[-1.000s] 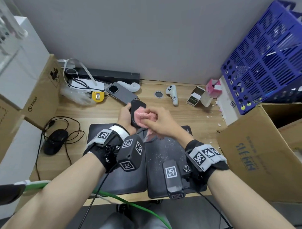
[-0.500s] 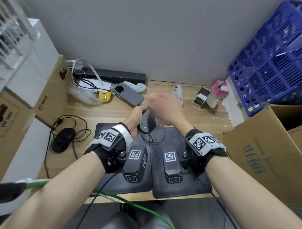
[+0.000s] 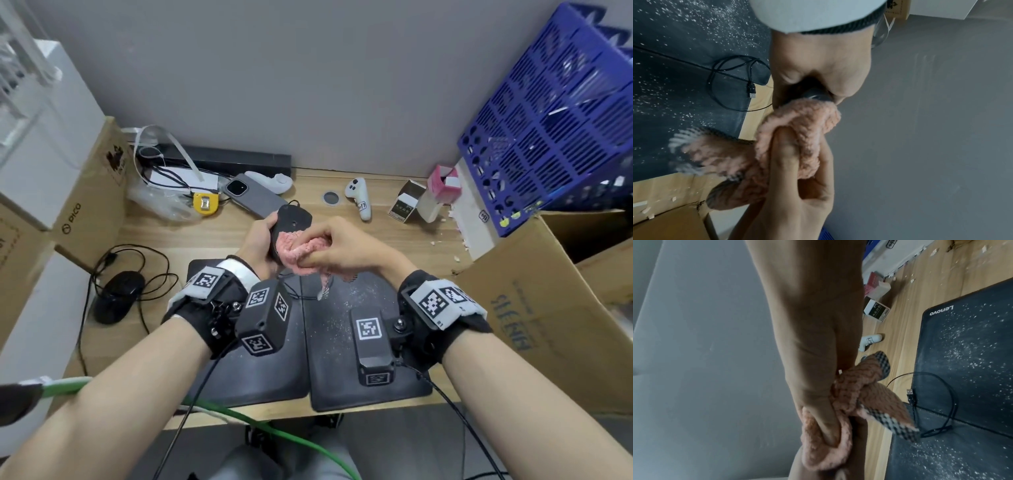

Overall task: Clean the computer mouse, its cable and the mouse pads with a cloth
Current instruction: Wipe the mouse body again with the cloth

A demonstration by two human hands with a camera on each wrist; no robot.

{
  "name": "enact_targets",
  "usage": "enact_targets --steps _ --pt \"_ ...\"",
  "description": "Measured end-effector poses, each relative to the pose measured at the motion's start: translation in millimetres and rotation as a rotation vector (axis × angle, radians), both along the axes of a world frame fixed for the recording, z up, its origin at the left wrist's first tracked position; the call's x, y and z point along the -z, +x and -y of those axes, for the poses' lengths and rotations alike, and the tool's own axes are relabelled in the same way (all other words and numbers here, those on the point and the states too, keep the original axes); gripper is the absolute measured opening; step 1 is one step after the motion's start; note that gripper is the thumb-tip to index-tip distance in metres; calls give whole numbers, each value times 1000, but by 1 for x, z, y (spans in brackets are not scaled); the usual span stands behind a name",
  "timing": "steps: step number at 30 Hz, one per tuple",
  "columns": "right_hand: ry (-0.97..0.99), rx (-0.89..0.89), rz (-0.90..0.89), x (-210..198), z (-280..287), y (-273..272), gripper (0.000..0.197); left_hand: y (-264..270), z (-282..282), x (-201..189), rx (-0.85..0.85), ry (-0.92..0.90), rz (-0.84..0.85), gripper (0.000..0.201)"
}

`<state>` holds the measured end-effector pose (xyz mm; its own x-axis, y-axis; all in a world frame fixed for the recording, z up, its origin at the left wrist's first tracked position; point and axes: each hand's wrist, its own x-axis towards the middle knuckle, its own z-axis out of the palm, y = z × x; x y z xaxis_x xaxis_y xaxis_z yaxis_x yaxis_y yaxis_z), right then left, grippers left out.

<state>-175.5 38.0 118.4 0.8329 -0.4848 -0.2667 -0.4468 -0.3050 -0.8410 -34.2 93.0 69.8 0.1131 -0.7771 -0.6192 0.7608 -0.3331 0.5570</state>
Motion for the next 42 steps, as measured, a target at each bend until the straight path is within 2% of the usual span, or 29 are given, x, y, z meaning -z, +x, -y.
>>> enact_targets --steps 3,7,13,18,24,26,29,36,40,42 --pt "-58 176 35 4 9 -4 20 -8 -2 -1 15 -44 -14 40" --pt "-142 453 75 9 20 1 15 -11 -5 1 7 -87 40 35" --pt "-51 571 133 32 14 -1 21 -11 -3 5 -63 -12 12 36" --pt "-29 508 80 41 15 -10 15 -15 7 4 -100 55 36 40" --pt "-106 600 164 38 28 -1 11 -15 10 -3 -69 -4 116 42" --pt "-114 550 208 35 25 1 15 -14 10 -1 -84 -22 100 43" --pt "-111 379 220 27 12 7 17 -14 12 -3 -149 -46 20 48" --pt "-116 140 256 20 -13 17 16 -3 3 -11 -217 25 -110 53" --pt "-211 154 228 17 -15 25 19 -6 -5 -10 -215 -46 -132 47" --pt "-265 261 243 19 -11 27 20 -8 -4 -8 -165 -95 -68 38"
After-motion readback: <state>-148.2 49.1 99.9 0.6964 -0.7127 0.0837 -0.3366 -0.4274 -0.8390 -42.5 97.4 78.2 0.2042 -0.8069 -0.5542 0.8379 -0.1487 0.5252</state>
